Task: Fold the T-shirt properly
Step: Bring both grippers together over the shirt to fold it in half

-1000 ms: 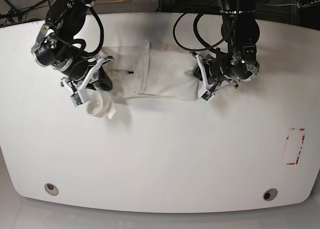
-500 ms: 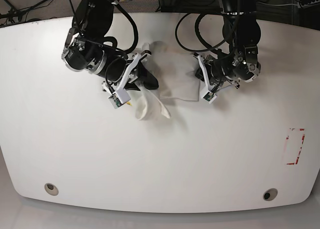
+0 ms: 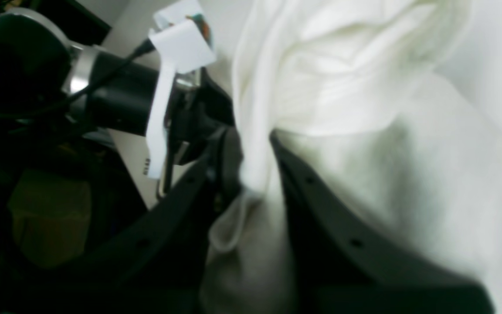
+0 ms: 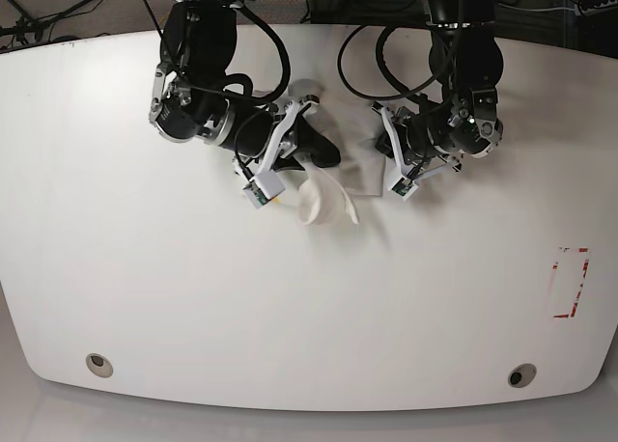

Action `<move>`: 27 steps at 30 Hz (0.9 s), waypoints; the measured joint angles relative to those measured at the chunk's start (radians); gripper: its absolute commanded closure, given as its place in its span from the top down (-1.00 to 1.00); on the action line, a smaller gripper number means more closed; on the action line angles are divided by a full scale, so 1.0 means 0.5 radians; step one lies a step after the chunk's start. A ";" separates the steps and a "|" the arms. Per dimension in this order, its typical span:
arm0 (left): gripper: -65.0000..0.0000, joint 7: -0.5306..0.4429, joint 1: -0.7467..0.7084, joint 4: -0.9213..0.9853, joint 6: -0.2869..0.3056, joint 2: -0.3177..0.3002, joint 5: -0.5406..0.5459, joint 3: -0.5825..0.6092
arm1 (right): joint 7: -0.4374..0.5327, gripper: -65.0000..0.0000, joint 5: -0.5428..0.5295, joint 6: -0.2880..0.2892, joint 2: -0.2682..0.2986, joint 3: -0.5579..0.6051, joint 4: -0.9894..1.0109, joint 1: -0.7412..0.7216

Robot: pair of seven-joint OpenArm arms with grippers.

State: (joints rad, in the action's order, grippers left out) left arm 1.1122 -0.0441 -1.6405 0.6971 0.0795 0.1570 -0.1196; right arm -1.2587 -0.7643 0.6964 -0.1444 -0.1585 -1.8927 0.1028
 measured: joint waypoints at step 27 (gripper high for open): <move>-0.12 -0.005 0.012 -0.221 0.000 0.093 -0.006 -0.372 | 0.298 0.50 -0.002 -0.010 0.026 0.226 0.327 -0.060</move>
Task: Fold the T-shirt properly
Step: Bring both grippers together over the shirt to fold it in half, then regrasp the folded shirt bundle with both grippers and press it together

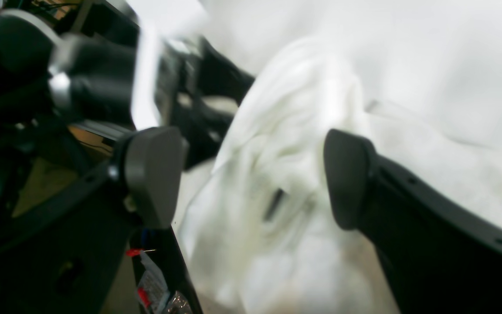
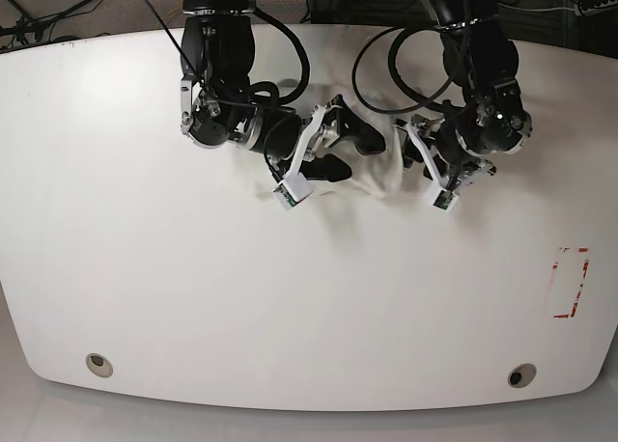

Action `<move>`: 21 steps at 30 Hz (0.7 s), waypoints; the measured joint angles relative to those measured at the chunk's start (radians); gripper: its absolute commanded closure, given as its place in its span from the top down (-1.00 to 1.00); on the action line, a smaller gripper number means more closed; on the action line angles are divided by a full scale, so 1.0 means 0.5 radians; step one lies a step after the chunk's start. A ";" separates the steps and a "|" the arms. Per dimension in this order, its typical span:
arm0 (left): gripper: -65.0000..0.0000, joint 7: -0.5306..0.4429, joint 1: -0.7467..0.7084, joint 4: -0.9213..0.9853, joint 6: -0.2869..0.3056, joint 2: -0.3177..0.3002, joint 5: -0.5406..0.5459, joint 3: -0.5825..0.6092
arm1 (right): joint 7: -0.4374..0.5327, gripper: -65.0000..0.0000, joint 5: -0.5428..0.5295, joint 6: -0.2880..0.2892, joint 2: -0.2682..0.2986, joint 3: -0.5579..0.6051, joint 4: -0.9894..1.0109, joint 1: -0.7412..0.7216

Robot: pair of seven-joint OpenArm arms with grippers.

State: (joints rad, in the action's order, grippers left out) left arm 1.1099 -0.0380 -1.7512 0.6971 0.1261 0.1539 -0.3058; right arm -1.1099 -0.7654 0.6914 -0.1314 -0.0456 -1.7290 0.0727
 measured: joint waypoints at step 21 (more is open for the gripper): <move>-0.12 -0.044 -0.128 -0.349 0.000 -0.581 0.002 0.052 | 0.053 0.19 -0.001 0.001 0.498 -0.018 -0.277 0.120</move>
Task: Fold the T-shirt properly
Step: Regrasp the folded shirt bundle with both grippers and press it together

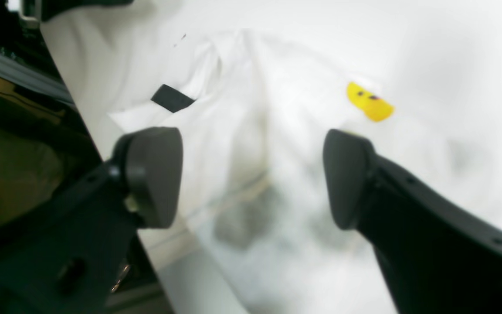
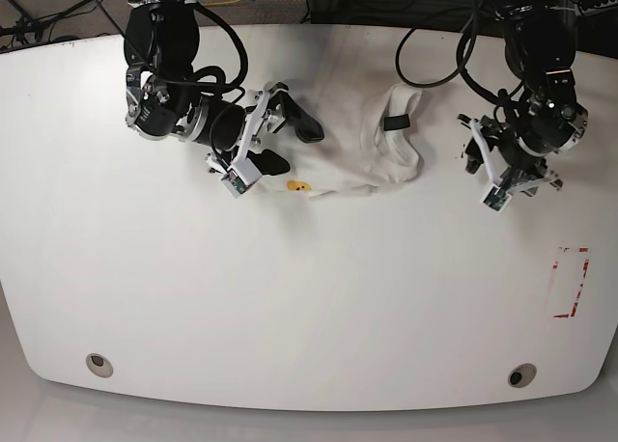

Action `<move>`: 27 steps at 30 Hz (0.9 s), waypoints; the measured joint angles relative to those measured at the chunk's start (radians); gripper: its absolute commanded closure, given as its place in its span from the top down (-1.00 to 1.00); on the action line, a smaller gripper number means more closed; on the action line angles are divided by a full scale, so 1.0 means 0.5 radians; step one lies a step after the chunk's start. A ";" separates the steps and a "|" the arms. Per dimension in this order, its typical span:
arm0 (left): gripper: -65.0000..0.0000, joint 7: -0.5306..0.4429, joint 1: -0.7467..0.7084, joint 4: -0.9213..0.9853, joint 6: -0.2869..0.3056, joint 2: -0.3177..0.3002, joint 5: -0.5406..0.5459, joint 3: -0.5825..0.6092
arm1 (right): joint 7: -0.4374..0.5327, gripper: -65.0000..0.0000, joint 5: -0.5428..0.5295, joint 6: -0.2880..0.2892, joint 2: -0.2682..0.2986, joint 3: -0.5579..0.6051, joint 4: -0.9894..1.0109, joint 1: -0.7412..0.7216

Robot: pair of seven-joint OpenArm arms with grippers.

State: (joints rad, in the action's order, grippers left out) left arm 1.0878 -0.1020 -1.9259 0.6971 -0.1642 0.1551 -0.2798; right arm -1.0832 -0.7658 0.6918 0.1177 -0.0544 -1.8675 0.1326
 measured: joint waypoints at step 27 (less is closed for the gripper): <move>-0.12 -0.038 -0.273 0.027 0.000 0.435 0.009 0.700 | 0.297 -0.61 0.415 -0.004 0.197 0.025 0.717 -0.471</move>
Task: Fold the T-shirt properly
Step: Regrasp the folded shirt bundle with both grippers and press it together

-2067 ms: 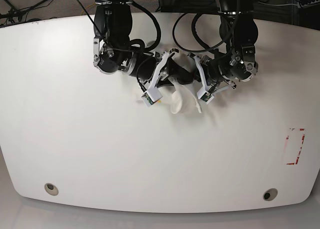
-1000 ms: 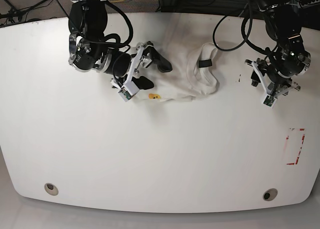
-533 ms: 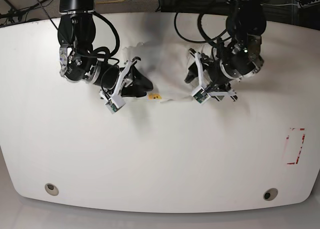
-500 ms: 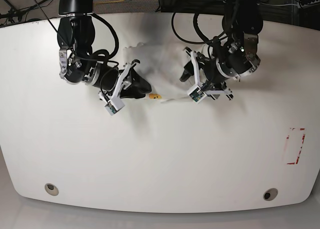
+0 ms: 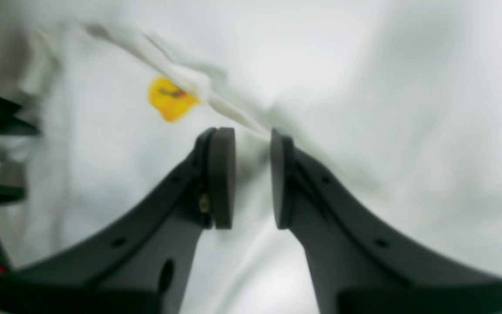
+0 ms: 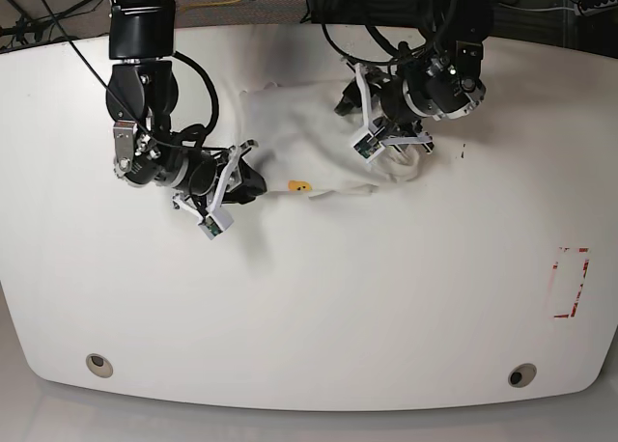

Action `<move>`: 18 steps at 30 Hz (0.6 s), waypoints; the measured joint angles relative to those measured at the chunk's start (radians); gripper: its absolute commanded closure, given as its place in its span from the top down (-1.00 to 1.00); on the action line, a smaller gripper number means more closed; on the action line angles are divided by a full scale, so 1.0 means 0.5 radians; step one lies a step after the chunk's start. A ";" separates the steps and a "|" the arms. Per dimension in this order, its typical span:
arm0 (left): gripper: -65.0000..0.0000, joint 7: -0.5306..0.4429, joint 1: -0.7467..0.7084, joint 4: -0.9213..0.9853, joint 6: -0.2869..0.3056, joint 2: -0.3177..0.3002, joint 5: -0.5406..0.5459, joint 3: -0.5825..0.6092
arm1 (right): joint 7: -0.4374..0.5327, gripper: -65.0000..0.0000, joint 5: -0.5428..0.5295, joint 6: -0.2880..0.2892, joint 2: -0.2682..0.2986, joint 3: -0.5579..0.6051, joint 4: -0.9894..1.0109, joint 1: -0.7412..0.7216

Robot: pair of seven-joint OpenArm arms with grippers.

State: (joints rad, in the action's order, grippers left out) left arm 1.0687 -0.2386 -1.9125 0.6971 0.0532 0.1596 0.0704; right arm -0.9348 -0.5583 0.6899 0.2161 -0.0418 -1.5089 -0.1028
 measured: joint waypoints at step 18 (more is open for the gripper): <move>-0.12 -0.095 0.465 0.559 0.000 -0.211 -0.005 -0.030 | 0.293 -0.62 0.801 0.004 -0.150 0.000 -0.099 0.230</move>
State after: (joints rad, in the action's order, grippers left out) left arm 1.0214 -0.0063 -1.6329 0.6971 -0.0521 0.1570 0.0555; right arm -0.7883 -0.1577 0.6918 0.1413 -0.0418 -1.5585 0.0124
